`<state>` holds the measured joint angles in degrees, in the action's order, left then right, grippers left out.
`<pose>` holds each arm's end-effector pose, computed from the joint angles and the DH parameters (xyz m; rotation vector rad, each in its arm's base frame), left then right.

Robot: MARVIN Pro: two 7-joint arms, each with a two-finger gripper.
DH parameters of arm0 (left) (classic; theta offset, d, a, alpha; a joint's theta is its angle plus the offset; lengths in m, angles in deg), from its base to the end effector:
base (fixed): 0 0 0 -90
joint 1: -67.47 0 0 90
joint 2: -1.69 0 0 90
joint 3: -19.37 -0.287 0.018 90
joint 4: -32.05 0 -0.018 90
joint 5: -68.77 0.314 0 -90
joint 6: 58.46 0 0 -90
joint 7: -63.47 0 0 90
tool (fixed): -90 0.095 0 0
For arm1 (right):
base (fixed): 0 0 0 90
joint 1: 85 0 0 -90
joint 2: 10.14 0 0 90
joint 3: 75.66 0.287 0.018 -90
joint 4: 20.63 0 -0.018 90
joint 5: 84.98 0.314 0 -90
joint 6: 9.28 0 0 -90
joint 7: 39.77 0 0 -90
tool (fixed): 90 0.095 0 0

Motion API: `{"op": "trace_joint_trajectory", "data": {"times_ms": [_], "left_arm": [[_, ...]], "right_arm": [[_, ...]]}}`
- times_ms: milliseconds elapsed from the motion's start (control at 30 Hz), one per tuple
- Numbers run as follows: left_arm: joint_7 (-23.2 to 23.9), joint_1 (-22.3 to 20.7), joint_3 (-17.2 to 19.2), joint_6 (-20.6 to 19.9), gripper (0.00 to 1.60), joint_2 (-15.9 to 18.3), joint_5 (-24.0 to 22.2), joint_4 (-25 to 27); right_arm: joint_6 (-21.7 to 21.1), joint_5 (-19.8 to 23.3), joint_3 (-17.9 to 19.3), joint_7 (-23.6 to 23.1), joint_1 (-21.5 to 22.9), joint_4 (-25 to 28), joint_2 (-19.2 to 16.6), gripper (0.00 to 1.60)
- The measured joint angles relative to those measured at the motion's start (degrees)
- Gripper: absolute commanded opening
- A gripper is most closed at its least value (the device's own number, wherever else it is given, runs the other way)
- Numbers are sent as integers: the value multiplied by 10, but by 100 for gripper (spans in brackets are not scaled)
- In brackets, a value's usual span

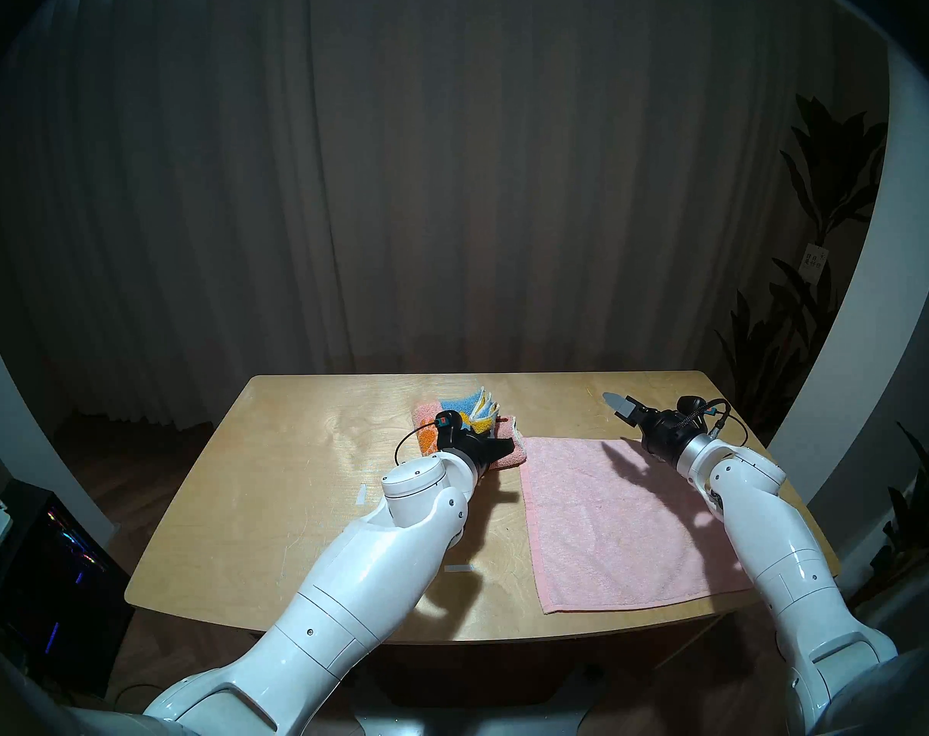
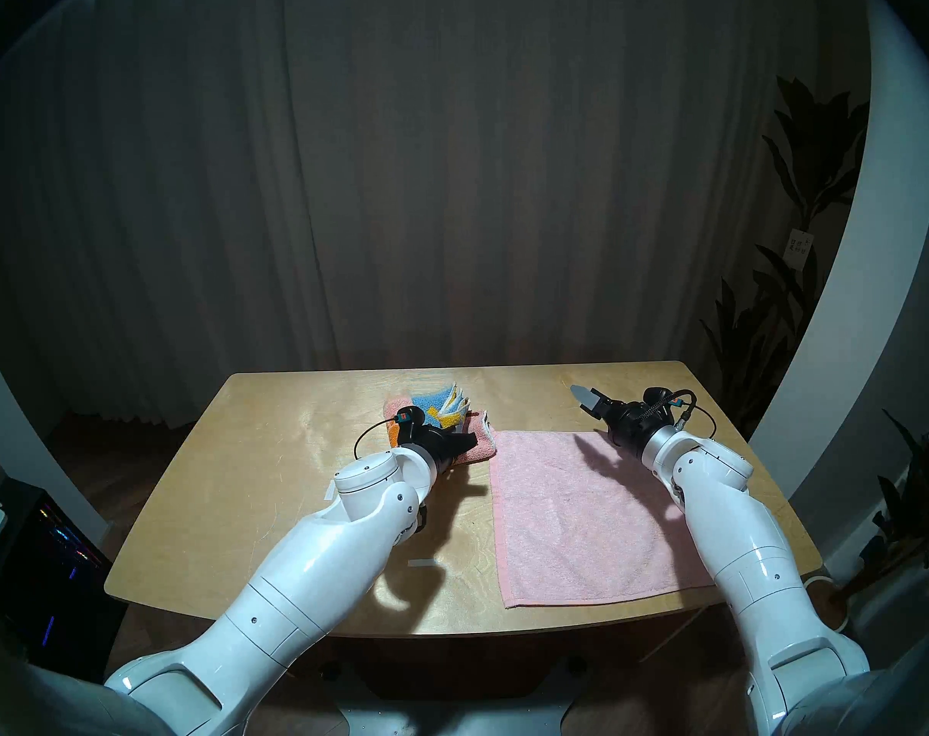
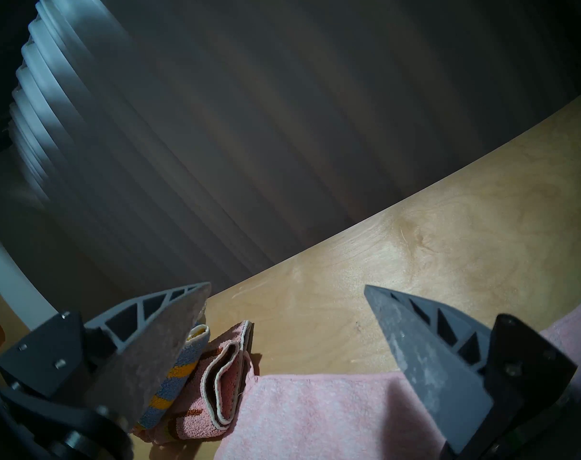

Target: Fold each towel twice and stack them on table

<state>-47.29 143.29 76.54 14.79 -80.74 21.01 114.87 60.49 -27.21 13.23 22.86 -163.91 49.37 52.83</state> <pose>0.4363 -0.1631 -0.3247 2.2989 0.1379 1.3491 0.4569 -0.1407 -0.3158 -1.9258 0.2455 -1.4230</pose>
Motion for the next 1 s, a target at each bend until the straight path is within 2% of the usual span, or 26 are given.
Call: {"op": "trace_joint_trajectory", "data": {"times_ms": [33,67,100,133,167,567,800,1000], "left_arm": [[1,-3,-1,2,3,-3,0,-7],[1,-5,-1,2,46,-5,0,-10],[1,-7,-2,3,133,-7,0,-13],[2,-10,-2,4,142,-10,1,-17],[3,-13,-3,5,160,-13,1,-21],[11,-26,4,11,160,-34,-16,-27],[12,-21,9,8,160,-34,-31,-8],[15,2,25,10,160,-31,-54,25]], "right_arm": [[0,0,0,-1,0,-5,0,160],[0,0,0,-1,0,-7,-1,160],[1,0,0,-2,0,-10,-1,160],[1,0,0,-2,0,-13,-1,160],[1,0,0,-3,0,-17,-2,160],[2,-1,0,-14,11,-49,-11,160],[2,-1,0,-20,21,-52,-17,160],[1,0,1,-21,27,-53,-21,160]]}}
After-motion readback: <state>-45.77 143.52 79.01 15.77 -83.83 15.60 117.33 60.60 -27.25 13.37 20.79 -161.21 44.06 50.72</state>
